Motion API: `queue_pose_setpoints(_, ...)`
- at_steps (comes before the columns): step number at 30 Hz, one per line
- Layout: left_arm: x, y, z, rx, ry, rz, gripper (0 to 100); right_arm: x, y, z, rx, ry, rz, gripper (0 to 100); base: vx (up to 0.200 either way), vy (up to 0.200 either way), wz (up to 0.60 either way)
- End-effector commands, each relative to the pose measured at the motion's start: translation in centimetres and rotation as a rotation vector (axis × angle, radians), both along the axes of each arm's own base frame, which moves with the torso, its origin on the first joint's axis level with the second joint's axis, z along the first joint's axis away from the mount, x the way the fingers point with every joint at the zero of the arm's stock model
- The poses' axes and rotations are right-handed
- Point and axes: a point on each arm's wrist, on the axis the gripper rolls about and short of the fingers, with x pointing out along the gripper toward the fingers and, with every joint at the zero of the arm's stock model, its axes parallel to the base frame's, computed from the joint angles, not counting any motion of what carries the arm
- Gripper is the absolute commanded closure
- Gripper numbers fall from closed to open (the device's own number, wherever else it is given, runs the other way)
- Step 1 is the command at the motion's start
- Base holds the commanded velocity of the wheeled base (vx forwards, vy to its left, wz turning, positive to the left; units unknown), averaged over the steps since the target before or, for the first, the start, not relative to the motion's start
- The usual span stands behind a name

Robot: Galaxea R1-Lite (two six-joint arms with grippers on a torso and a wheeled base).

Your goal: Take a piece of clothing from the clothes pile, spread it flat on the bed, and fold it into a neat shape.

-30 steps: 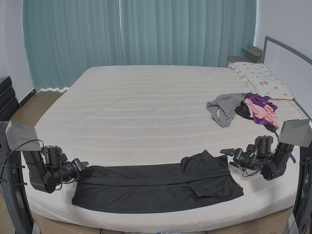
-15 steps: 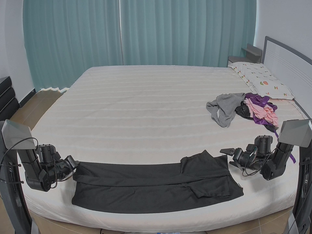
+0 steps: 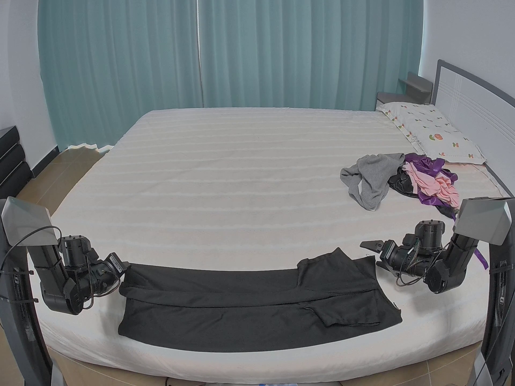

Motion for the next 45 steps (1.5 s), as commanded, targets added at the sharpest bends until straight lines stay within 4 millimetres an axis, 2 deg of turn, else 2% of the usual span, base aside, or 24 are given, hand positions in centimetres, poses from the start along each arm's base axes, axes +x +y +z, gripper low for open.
queue_pose_setpoints(1,0.0,0.0,0.0,0.000,0.001,0.000,100,0.1,0.1,-0.4,-0.001,0.008,0.005,0,0.000,0.000,0.00)
queue_pose_setpoints(2,0.0,0.0,0.0,0.000,0.001,0.000,100,0.2,0.1,-0.4,-0.003,0.006,0.005,0,0.000,0.000,0.00)
queue_pose_setpoints(3,0.0,0.0,0.0,0.000,0.001,0.000,100,0.2,0.1,-0.4,-0.003,0.006,0.005,100,0.000,0.000,0.00)
queue_pose_setpoints(10,0.0,0.0,-0.1,0.000,0.003,0.000,100,0.6,0.6,-1.1,-0.034,0.002,0.007,100,0.000,0.000,0.00)
queue_pose_setpoints(21,0.1,0.1,0.0,0.000,-0.006,0.003,100,1.7,-0.9,-0.3,-0.035,-0.053,-0.054,100,0.000,0.000,0.00)
queue_pose_setpoints(32,0.1,0.0,-0.4,-0.002,0.001,0.000,100,1.6,-1.0,-0.9,-0.040,-0.037,-0.064,100,0.000,0.000,0.00)
queue_pose_setpoints(33,0.1,0.0,-0.4,-0.004,0.001,0.001,0,1.6,-1.0,-0.9,-0.041,-0.037,-0.063,100,0.000,0.000,0.00)
queue_pose_setpoints(35,0.1,0.0,-0.5,-0.004,0.004,0.001,0,1.5,-1.0,-1.0,-0.041,-0.033,-0.063,100,0.000,0.000,0.00)
queue_pose_setpoints(36,0.2,0.0,-0.7,-0.005,0.008,0.001,0,1.5,-1.0,-1.0,-0.040,-0.033,-0.061,0,0.000,0.000,0.00)
queue_pose_setpoints(42,0.5,0.2,-1.0,-0.006,0.006,0.004,0,1.2,-1.1,-0.3,-0.034,-0.042,-0.065,0,0.000,0.000,0.00)
queue_pose_setpoints(45,0.3,0.3,-0.5,-0.020,-0.001,0.020,0,0.6,-1.3,1.1,-0.003,-0.074,-0.081,0,0.000,0.000,0.00)
